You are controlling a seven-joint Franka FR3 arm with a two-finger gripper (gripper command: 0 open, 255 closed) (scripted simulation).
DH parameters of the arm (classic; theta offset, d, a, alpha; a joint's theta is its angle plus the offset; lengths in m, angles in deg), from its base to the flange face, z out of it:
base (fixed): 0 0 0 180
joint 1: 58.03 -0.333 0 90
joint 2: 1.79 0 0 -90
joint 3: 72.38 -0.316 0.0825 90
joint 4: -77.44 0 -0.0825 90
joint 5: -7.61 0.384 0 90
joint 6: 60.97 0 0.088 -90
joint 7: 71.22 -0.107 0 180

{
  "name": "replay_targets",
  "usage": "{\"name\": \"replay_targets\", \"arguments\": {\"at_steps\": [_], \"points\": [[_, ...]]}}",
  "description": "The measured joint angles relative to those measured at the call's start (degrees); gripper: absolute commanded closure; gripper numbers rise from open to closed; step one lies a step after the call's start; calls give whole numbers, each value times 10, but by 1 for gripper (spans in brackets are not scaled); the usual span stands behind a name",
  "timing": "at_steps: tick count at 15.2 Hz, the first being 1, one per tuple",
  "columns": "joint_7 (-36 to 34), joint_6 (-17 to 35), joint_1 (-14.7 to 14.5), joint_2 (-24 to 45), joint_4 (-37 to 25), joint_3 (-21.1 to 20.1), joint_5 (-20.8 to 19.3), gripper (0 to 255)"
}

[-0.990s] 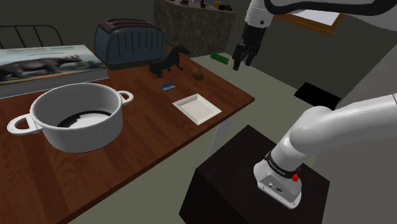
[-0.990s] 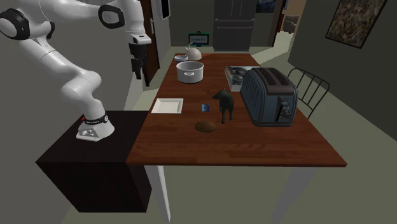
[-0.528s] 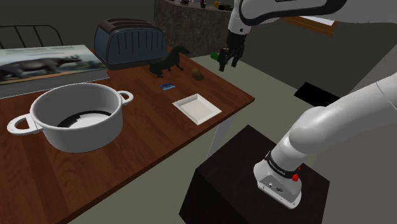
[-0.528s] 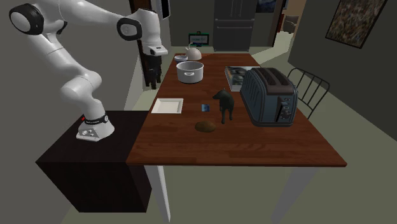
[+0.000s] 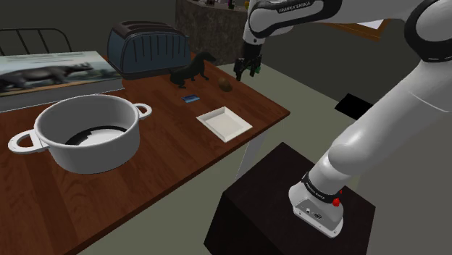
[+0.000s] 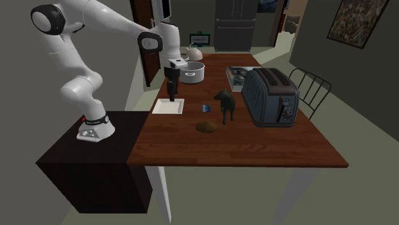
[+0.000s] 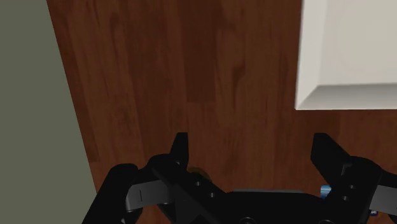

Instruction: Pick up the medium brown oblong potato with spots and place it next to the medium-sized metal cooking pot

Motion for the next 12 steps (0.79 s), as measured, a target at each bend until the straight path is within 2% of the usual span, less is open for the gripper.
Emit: {"name": "replay_targets", "arguments": {"at_steps": [5,12], "points": [[7,35,9,108,-78,9,-9,0],[16,46,18,264,-231,17,-15,0]]}}
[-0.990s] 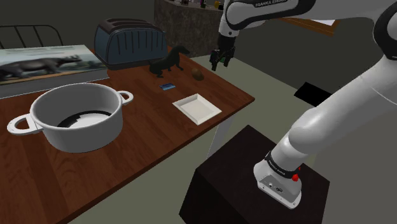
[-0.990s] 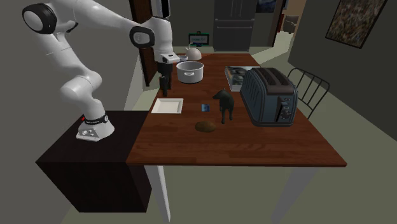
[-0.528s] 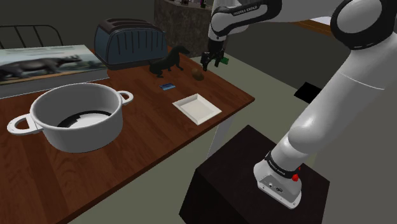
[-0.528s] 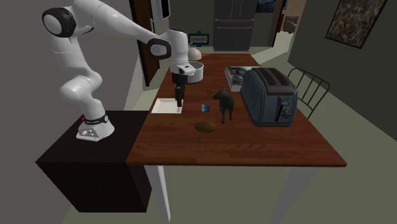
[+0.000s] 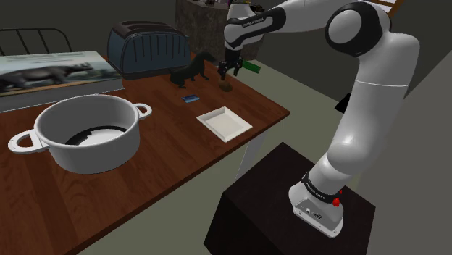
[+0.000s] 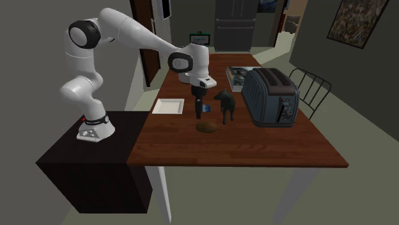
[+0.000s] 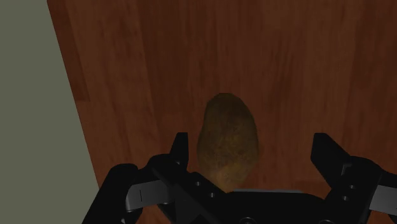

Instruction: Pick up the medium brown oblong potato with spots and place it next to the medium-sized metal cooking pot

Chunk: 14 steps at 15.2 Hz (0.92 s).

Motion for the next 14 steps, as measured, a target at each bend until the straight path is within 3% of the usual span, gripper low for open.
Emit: {"name": "replay_targets", "arguments": {"at_steps": [4,14], "points": [[7,-1,7,81,-86,4,0,0],[5,40,10,113,-78,6,-2,0]]}}
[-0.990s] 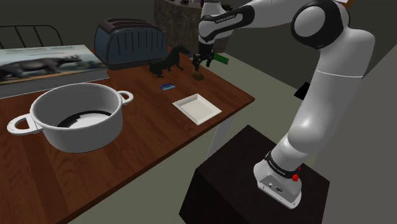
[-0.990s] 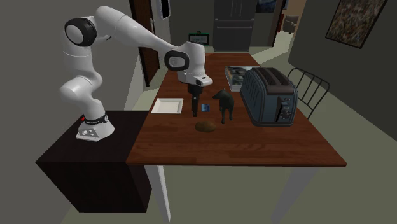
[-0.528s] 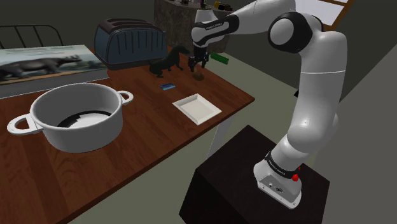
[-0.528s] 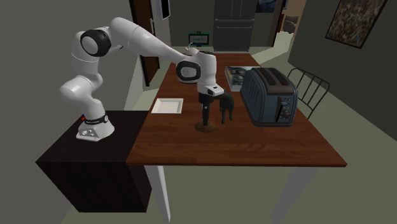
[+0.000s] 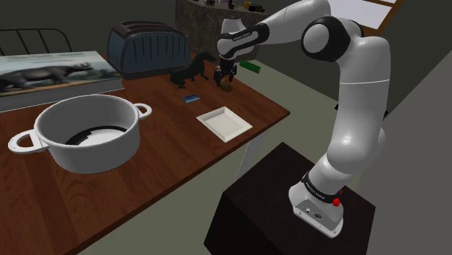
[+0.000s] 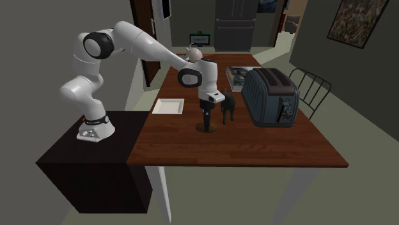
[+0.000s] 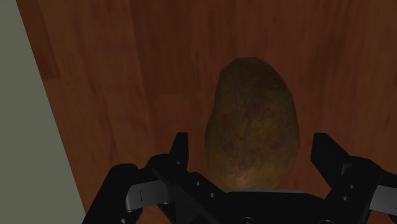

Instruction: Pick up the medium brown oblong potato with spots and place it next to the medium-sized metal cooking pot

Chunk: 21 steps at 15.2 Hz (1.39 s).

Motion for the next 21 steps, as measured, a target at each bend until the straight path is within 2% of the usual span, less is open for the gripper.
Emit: {"name": "replay_targets", "arguments": {"at_steps": [3,4,14,21], "points": [[0,1,0,1,0,0,0,0],[0,1,0,1,0,0,0,255],[0,1,0,1,0,0,0,255],[6,-36,0,-18,-19,0,2,255]]}}
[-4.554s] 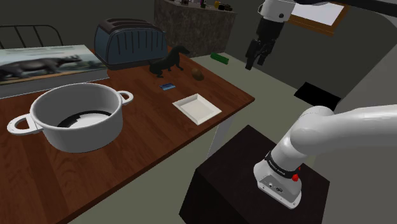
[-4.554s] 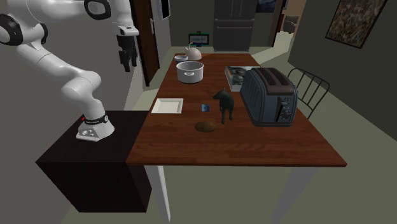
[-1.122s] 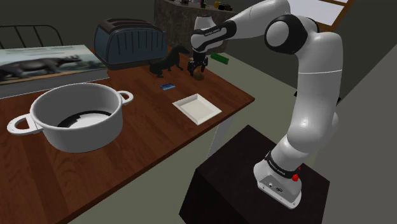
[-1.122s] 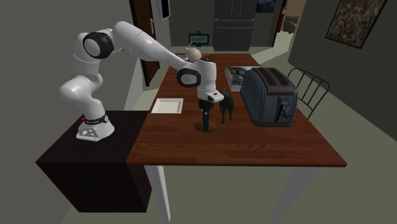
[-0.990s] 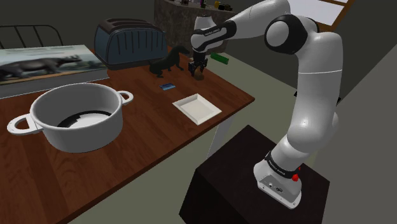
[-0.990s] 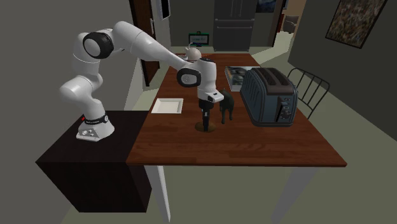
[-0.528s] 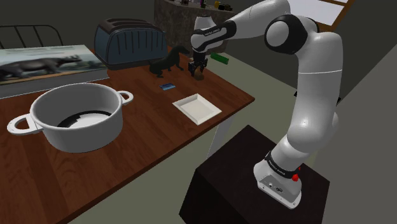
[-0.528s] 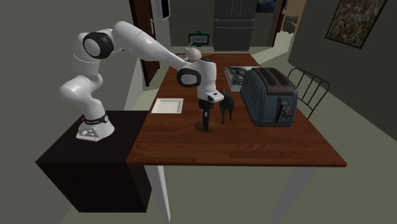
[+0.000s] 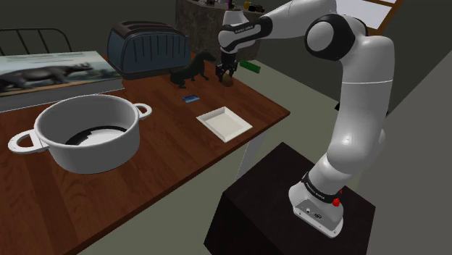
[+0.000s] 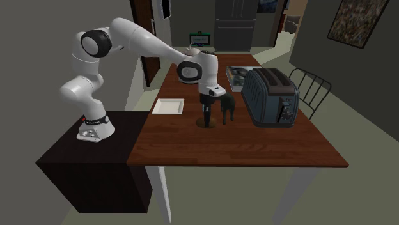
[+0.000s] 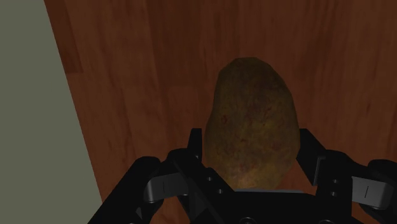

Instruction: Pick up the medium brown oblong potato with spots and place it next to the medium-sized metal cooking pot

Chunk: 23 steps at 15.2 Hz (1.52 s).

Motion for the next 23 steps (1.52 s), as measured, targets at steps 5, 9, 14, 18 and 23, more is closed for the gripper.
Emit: {"name": "replay_targets", "arguments": {"at_steps": [5,9,14,18,23], "points": [[3,-32,-1,-13,-19,-1,1,255],[8,-57,-1,-22,-36,-1,3,255],[12,-92,-1,-28,-64,-1,4,255],[17,-121,0,-32,-89,-1,5,255],[20,-159,-2,-34,-126,-1,6,255]]}}
